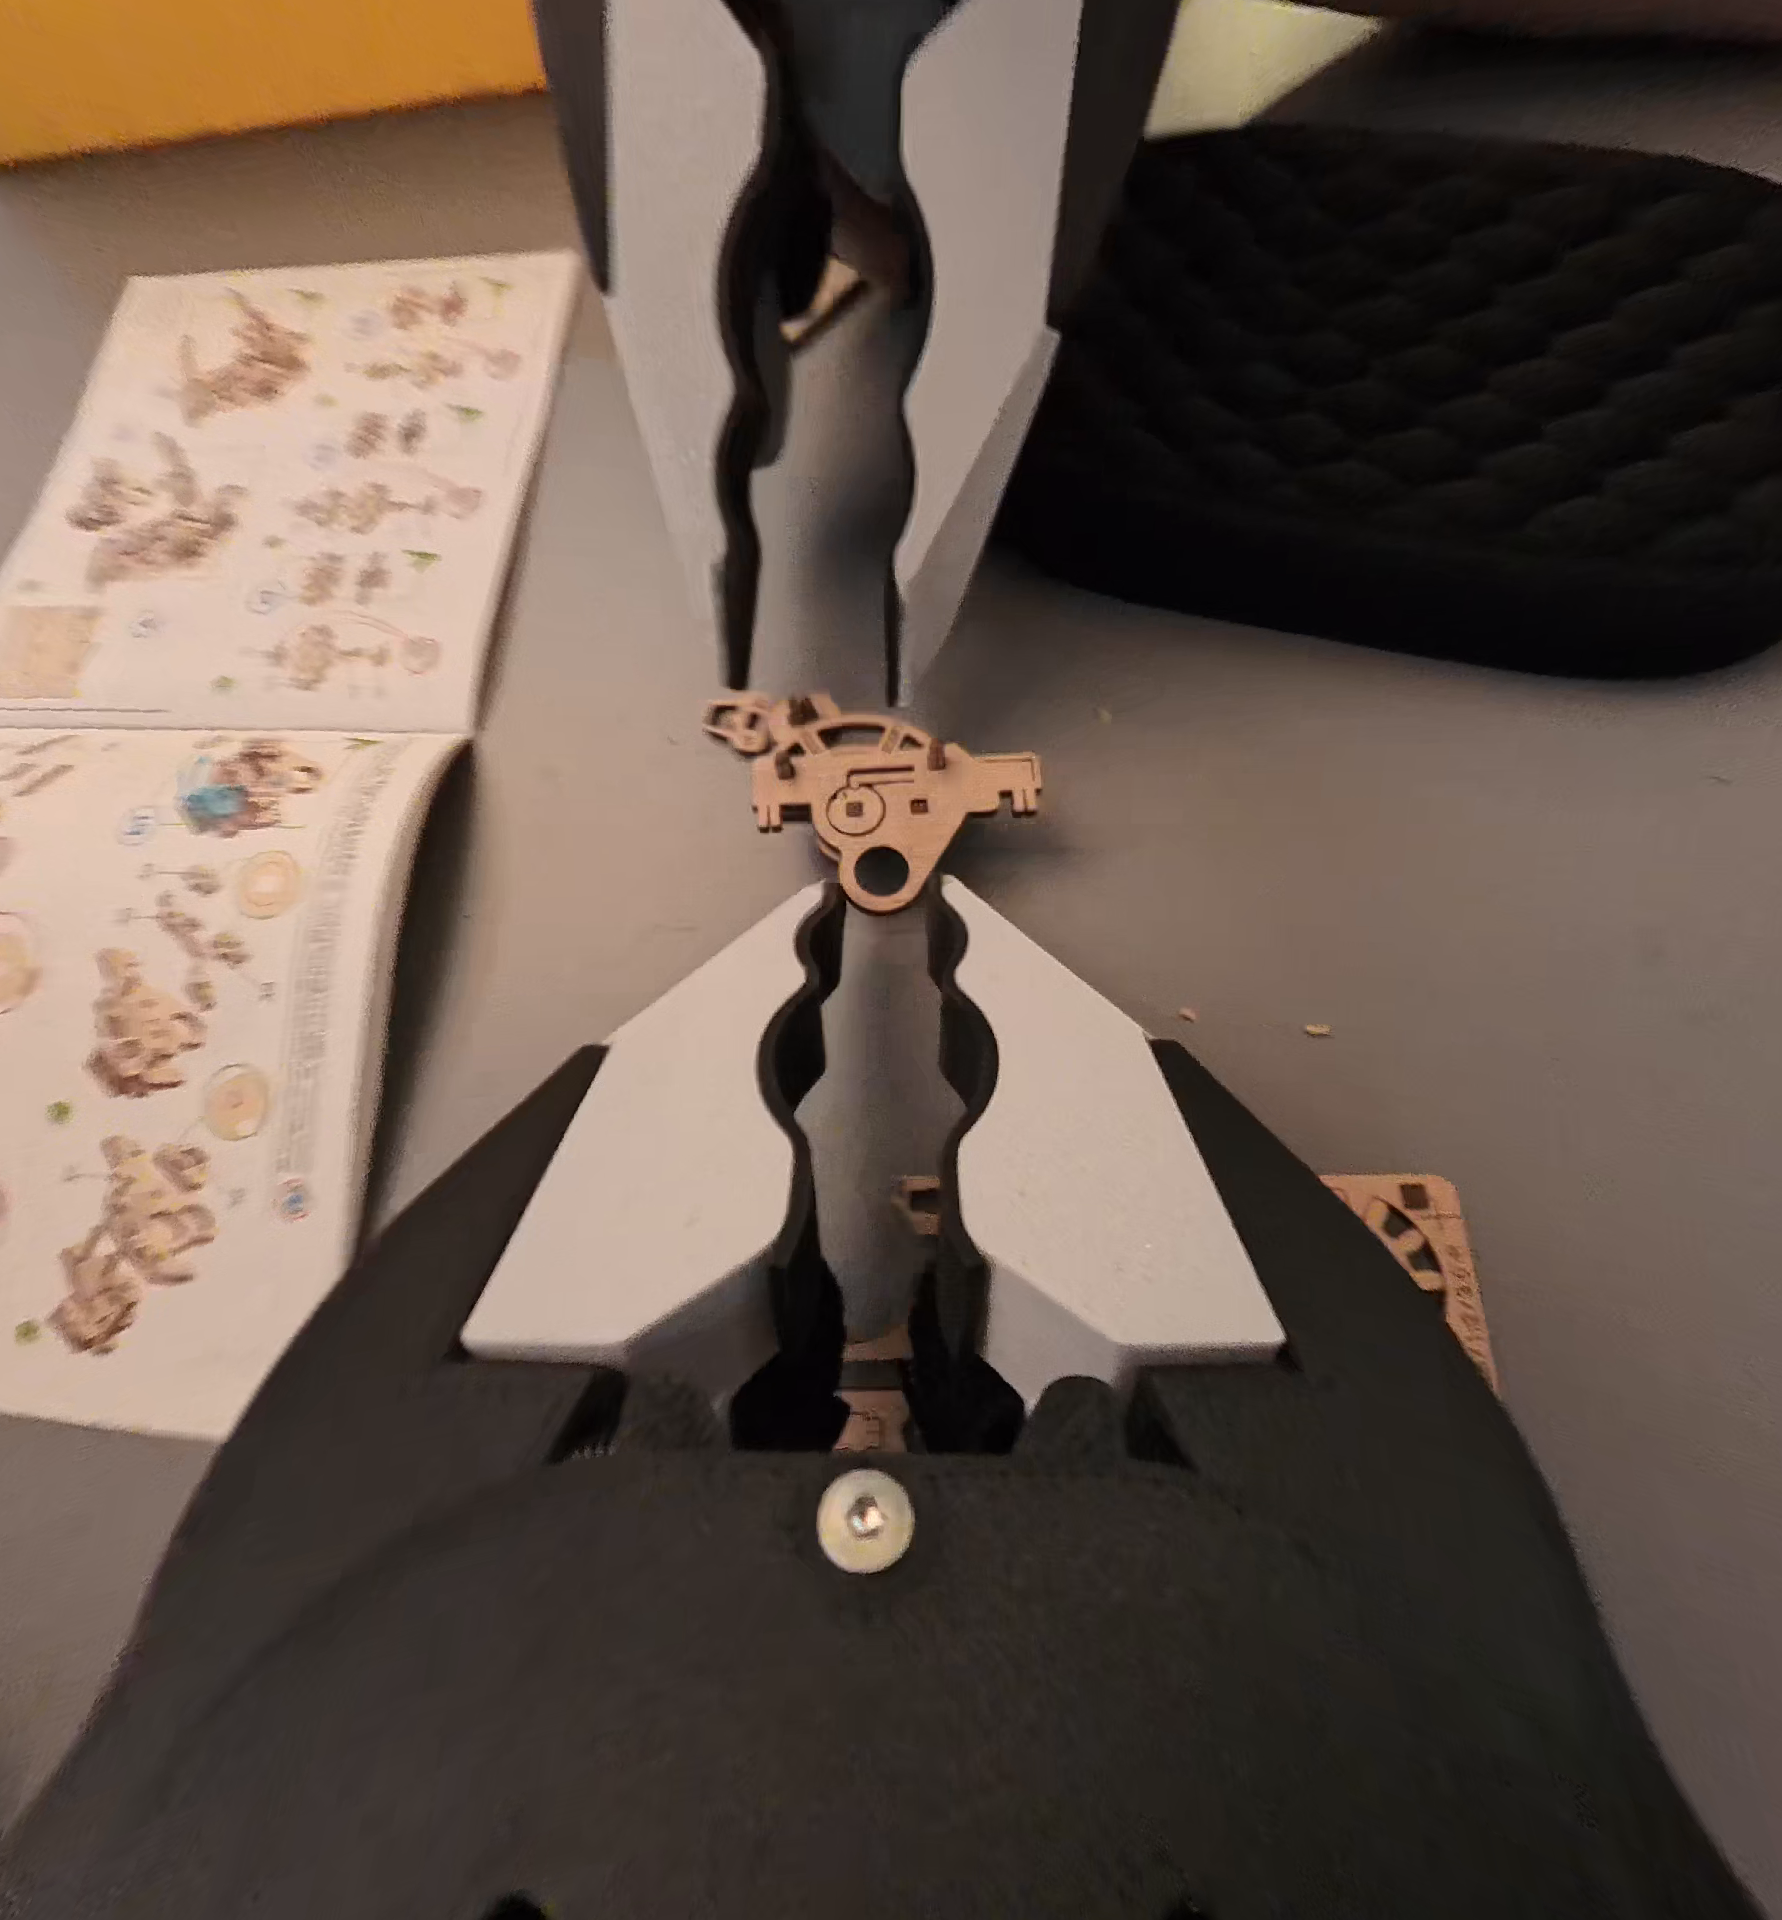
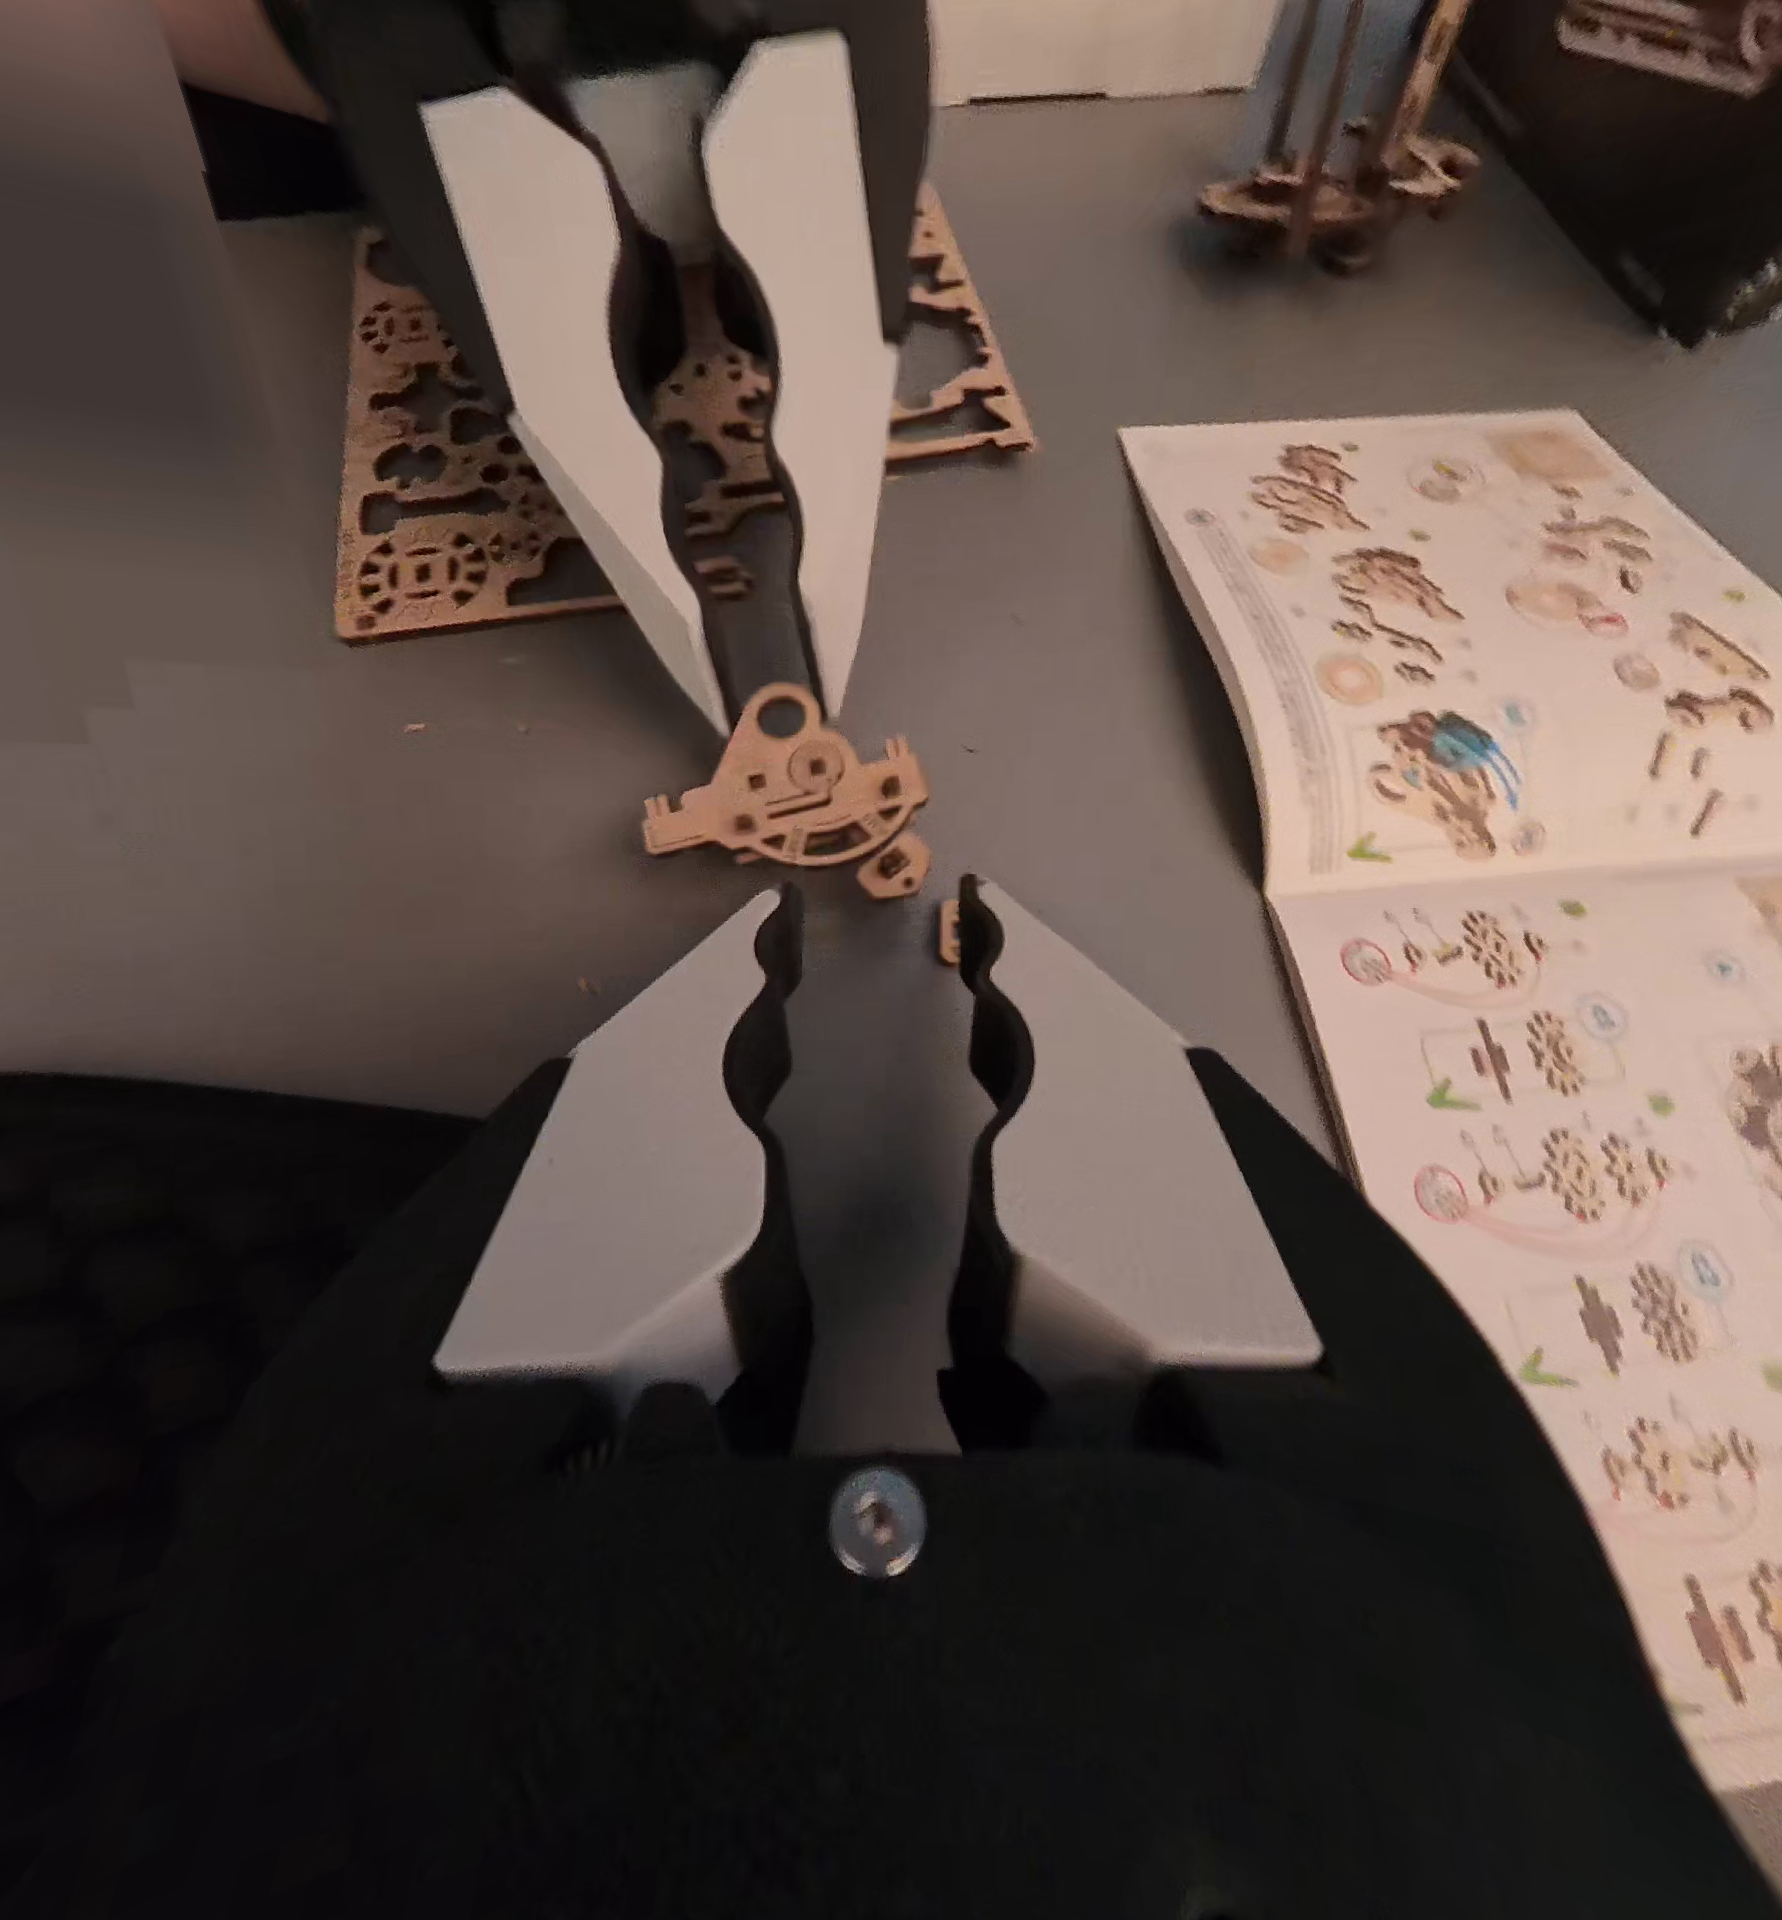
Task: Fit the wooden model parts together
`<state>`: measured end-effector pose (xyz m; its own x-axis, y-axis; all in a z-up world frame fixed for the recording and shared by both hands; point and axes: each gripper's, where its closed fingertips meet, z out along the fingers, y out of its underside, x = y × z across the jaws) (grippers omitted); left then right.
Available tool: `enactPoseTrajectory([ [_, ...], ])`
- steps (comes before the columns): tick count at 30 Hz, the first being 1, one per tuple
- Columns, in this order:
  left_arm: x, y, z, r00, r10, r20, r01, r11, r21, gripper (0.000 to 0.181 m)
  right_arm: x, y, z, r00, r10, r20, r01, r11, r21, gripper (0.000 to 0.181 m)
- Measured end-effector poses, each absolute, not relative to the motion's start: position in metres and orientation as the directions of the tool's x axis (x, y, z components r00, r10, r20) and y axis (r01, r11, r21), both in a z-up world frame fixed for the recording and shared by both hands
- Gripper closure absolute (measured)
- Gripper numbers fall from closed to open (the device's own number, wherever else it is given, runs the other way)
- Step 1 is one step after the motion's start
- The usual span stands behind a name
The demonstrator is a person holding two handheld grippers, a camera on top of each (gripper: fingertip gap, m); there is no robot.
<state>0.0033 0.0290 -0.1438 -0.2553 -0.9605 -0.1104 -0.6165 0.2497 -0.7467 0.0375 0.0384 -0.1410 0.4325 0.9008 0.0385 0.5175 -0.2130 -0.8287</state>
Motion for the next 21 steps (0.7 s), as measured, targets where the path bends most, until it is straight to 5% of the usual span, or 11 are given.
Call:
enactPoseTrajectory([
  [6,0.002,0.056,-0.114,-0.13,-0.926,-0.355,-0.527,0.368,-0.766,0.176,0.041,0.056,-0.118,0.548,0.796,-0.257,0.246,-0.446,-0.861,0.143],
  [10,-0.003,0.062,-0.129,-0.148,-0.886,-0.44,-0.594,0.435,-0.676,0.181,0.041,0.059,-0.116,0.541,0.734,-0.411,0.14,-0.561,-0.816,0.144],
  [14,-0.002,0.053,-0.14,-0.147,-0.949,-0.28,-0.614,0.31,-0.726,0.181,0.033,0.046,-0.11,0.486,0.812,-0.323,0.223,-0.473,-0.853,0.145],
  [18,-0.005,0.052,-0.145,-0.135,-0.98,-0.144,-0.641,0.197,-0.742,0.171,0.026,0.035,-0.141,0.453,0.89,-0.042,0.506,-0.296,-0.81,0.142],
  [21,-0.007,0.043,-0.148,-0.15,-0.987,-0.05,-0.658,0.137,-0.74,0.165,0.02,0.034,-0.145,0.452,0.892,0.028,0.56,-0.259,-0.787,0.156],
])
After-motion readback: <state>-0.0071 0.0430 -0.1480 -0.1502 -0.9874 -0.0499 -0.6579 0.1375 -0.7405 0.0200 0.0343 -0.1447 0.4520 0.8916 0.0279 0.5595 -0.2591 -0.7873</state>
